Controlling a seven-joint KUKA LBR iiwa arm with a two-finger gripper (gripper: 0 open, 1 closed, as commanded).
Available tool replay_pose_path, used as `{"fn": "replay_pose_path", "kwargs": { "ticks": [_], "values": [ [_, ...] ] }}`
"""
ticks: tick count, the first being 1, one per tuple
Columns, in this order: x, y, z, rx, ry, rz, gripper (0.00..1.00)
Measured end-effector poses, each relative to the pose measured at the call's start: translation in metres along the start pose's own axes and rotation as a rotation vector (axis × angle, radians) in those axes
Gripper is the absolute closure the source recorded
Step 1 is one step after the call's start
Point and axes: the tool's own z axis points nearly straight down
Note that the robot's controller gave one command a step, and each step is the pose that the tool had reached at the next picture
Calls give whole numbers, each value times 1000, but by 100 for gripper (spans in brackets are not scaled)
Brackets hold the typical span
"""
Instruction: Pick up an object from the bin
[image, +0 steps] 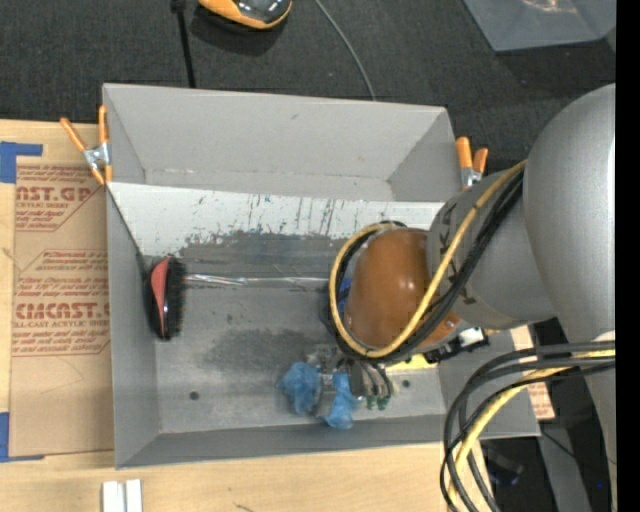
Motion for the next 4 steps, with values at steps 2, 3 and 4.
{"fn": "replay_pose_path", "kwargs": {
  "ticks": [2,3,4],
  "values": [
    [3,-23,-106,0,0,-23,100],
    [3,-23,-106,-1,0,-23,100],
    [0,-42,-248,0,-3,-4,100]
  ]
}}
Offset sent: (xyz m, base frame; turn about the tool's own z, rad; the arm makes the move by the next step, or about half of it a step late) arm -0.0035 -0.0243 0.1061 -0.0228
